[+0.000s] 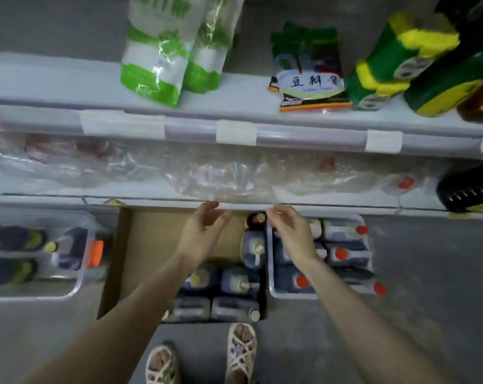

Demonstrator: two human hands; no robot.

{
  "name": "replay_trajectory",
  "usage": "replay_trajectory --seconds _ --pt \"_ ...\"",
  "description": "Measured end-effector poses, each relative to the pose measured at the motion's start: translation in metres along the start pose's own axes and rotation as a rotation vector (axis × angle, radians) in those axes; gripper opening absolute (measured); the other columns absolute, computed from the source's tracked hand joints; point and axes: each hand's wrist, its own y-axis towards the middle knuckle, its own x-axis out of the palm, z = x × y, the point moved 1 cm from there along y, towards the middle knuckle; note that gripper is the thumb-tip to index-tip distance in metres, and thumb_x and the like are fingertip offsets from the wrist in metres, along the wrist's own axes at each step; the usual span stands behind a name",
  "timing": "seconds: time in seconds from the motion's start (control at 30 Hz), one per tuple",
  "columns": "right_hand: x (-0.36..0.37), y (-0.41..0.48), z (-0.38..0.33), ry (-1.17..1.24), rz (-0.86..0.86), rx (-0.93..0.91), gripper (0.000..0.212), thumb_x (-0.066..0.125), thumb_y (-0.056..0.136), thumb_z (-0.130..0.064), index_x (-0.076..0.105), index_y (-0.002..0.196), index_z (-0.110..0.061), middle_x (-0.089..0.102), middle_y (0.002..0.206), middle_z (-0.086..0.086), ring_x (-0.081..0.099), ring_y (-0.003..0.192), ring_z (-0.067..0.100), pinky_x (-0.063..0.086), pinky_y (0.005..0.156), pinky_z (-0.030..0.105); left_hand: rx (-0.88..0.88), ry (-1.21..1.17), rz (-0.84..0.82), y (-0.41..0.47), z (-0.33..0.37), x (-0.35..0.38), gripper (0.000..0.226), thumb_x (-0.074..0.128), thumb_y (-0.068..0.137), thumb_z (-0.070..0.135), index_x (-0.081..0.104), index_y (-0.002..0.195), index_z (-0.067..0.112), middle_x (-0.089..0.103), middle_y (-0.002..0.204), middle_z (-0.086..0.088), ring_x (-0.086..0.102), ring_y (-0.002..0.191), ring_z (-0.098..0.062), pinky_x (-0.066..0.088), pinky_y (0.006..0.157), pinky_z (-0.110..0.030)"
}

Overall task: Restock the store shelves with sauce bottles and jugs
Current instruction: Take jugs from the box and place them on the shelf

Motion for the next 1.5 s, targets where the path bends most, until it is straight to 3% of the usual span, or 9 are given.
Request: replay_trajectory --seconds 0.13,0.23,0.33,0.43,0.67,0.77,0.9,1.17,1.5 --pt "0.004 0.037 0.070 -0.051 -0.012 0.040 0.008 0.066 0.089 -0.019 0.062 0.095 -0.017 0.065 0.088 -0.004 0.061 0.077 -0.005 0.044 0.068 0.008 -0.063 0.024 0.005 0.027 -0.060 0.026 0.038 0.062 0.091 0.030 0.056 0.125 0.013 0.066 0.099 0.003 0.061 0.098 -0.012 0.045 0.085 -0.021" --pt "0.011 0.071 0.123 -0.100 -0.021 0.088 0.023 0.069 0.087 -0.025 0.061 0.106 -0.015 0.064 0.102 0.002 0.061 0.095 0.013 0.043 0.073 0.008 -0.098 0.027 -0.009 0.053 -0.105 0.042 0.040 0.062 0.091 0.032 0.055 0.126 0.014 0.066 0.105 0.000 0.062 0.104 -0.015 0.046 0.089 -0.025" --pt "0.018 0.105 0.172 -0.116 -0.004 0.145 0.053 0.071 0.084 -0.032 0.054 0.127 -0.007 0.060 0.120 0.003 0.058 0.111 0.018 0.045 0.092 0.023 -0.112 0.041 -0.009 0.083 -0.145 0.059 0.040 0.062 0.090 0.035 0.056 0.125 0.016 0.063 0.095 0.010 0.062 0.098 -0.011 0.044 0.074 -0.014" --pt "0.028 0.132 0.210 -0.132 -0.006 0.122 0.061 0.073 0.083 -0.033 0.049 0.133 -0.009 0.055 0.129 -0.003 0.052 0.118 0.013 0.042 0.103 0.031 -0.100 0.077 -0.036 0.113 -0.180 0.076 0.041 0.059 0.092 0.037 0.054 0.128 0.017 0.058 0.094 0.014 0.056 0.086 0.003 0.042 0.063 -0.005" --pt "0.049 0.188 0.270 -0.147 -0.025 -0.001 0.047 0.076 0.067 -0.052 0.063 0.104 -0.027 0.069 0.107 -0.004 0.063 0.106 0.014 0.048 0.099 0.038 -0.071 0.101 -0.042 0.173 -0.243 0.098 0.043 0.058 0.093 0.035 0.053 0.130 0.014 0.059 0.098 0.007 0.055 0.085 0.000 0.043 0.064 -0.004" --pt "0.054 0.202 0.283 -0.162 -0.028 -0.026 0.023 0.075 0.081 -0.032 0.063 0.100 -0.027 0.068 0.098 -0.010 0.061 0.103 0.012 0.046 0.100 0.038 -0.057 0.091 -0.039 0.189 -0.259 0.103 0.043 0.058 0.093 0.036 0.054 0.129 0.014 0.057 0.091 0.014 0.057 0.090 -0.002 0.043 0.063 -0.005" --pt "0.060 0.211 0.286 -0.134 -0.016 -0.047 0.017 0.070 0.086 -0.025 0.063 0.102 -0.023 0.064 0.094 -0.013 0.059 0.101 0.011 0.044 0.097 0.029 -0.037 0.077 -0.059 0.198 -0.266 0.104 0.043 0.058 0.093 0.034 0.053 0.130 0.012 0.058 0.095 0.008 0.054 0.084 0.002 0.041 0.060 0.000" --pt "0.053 0.175 0.208 -0.090 -0.075 -0.114 0.009 0.068 0.088 -0.023 0.061 0.090 -0.029 0.065 0.091 -0.012 0.060 0.093 0.007 0.045 0.091 0.023 -0.006 0.087 -0.080 0.160 -0.217 0.079 0.043 0.059 0.093 0.034 0.054 0.129 0.012 0.060 0.099 0.003 0.055 0.083 0.003 0.042 0.061 -0.001" --pt "0.010 0.042 -0.035 -0.089 -0.126 -0.222 0.008 0.066 0.089 -0.028 0.064 0.083 -0.023 0.067 0.087 -0.005 0.063 0.089 0.011 0.048 0.088 0.031 0.099 0.000 -0.087 0.019 -0.020 0.004 0.040 0.058 0.093 0.036 0.052 0.129 0.019 0.061 0.102 0.010 0.057 0.090 0.002 0.044 0.065 -0.005"
